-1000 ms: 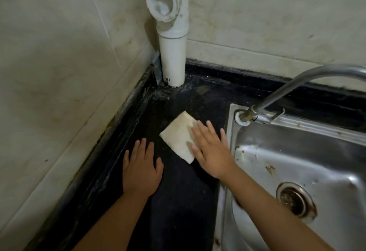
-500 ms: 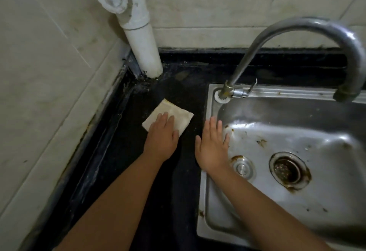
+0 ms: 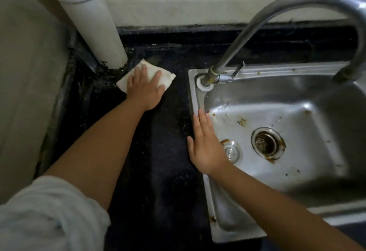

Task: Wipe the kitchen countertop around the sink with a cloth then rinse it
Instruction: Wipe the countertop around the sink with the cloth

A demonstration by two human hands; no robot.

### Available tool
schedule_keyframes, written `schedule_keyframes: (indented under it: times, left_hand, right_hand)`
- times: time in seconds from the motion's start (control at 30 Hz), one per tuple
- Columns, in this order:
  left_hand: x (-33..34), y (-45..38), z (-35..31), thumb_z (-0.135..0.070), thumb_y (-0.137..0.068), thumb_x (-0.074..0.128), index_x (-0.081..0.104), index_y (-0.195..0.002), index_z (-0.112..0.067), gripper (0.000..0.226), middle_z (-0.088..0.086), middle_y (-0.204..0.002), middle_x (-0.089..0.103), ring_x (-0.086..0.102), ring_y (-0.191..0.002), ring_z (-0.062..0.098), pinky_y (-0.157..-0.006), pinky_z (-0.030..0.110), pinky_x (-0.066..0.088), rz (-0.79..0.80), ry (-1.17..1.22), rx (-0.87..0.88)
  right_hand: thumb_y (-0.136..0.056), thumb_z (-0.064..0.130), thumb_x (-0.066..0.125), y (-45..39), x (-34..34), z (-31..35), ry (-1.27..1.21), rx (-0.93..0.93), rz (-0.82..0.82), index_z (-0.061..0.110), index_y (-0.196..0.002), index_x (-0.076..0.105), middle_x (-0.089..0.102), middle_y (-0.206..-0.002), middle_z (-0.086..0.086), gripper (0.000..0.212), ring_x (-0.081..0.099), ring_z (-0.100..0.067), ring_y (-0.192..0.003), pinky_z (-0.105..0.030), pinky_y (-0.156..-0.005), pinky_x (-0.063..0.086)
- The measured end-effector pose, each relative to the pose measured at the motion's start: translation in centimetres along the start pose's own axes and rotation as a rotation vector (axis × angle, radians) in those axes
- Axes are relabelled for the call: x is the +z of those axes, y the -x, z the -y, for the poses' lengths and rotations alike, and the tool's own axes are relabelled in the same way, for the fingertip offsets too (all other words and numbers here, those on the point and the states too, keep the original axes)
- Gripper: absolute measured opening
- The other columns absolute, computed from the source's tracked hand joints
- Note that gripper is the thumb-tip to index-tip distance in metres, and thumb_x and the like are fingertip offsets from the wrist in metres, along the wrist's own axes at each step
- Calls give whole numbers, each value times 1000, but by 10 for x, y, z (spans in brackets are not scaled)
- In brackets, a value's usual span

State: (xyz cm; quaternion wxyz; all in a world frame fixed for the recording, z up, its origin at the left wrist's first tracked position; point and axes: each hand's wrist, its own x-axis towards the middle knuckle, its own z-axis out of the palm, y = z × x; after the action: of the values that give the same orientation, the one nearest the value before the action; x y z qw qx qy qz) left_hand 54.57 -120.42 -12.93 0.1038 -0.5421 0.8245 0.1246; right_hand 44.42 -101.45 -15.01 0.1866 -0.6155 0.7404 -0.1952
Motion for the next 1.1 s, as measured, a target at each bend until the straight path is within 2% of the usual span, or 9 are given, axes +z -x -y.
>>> schedule_keyframes:
  times: [0.07,0.17,0.47,0.53,0.63,0.77,0.87,0.93,1.1]
  left_hand:
    - [-6,-24,-1,-42,-98,20,6,-146,-29,53,11,-155,-10,-11,-141,28,-113,41,-2,-20,19,17]
    - [-16,-53,-7,-42,-98,20,6,-146,-29,52,7,-155,-8,-11,-142,25,-113,40,-3,-32,22,97]
    - [0,1,-7,-43,-98,19,1,-146,-28,54,-2,-155,-11,-12,-141,13,-113,31,-5,22,-50,447]
    - [1,12,9,-50,-93,13,1,-146,-28,59,-3,-155,-11,-12,-141,13,-112,30,-5,38,-86,452]
    - [-11,-13,11,-45,-97,23,5,-146,-26,56,0,-156,-7,-8,-142,17,-112,32,0,26,-91,391]
    - [-23,-61,-14,-41,-98,24,6,-147,-27,54,0,-156,-5,-7,-142,19,-112,36,1,25,-66,312]
    - [-22,-70,-26,-41,-98,21,5,-147,-27,53,-1,-156,-7,-8,-142,18,-113,37,-1,31,-74,292]
    - [-17,-53,-26,-40,-98,22,5,-147,-25,53,0,-156,-6,-8,-142,18,-113,36,-1,17,-70,313]
    - [11,36,-3,-52,-90,11,4,-147,-25,63,0,-156,-7,-8,-142,16,-112,33,-3,23,-87,343]
  right_hand:
    - [-90,29,29,0,6,-3,48,-15,-92,-10,-136,33,32,-143,-29,61,15,-35,-132,-49,-105,17]
    - [-99,34,18,-2,10,-6,133,-16,-159,-5,-136,33,40,-141,-26,55,26,-34,-131,-50,-101,25]
    - [-98,42,6,-3,15,-11,162,-43,-196,2,-138,24,24,-145,-13,59,18,-23,-135,-46,-104,25]
    - [-98,42,5,-4,16,-10,159,-33,-201,2,-138,24,26,-145,-14,60,17,-22,-135,-38,-109,22]
    - [-98,40,6,-5,14,-8,172,-10,-206,1,-136,28,37,-143,-21,59,22,-25,-136,-50,-102,27]
    - [-90,28,33,-4,13,-6,191,-8,-223,-4,-132,41,44,-138,-24,54,30,-33,-128,-51,-98,28]
    - [-86,28,36,-4,13,-7,178,-10,-229,-6,-132,42,36,-142,-21,58,27,-33,-128,-49,-99,25]
    - [-86,28,36,-2,13,-8,169,-7,-225,-6,-133,42,30,-142,-17,58,28,-32,-128,-47,-99,25]
    - [-85,28,37,-4,10,-6,203,-7,-228,-6,-129,46,48,-135,-24,57,32,-30,-125,-45,-97,29]
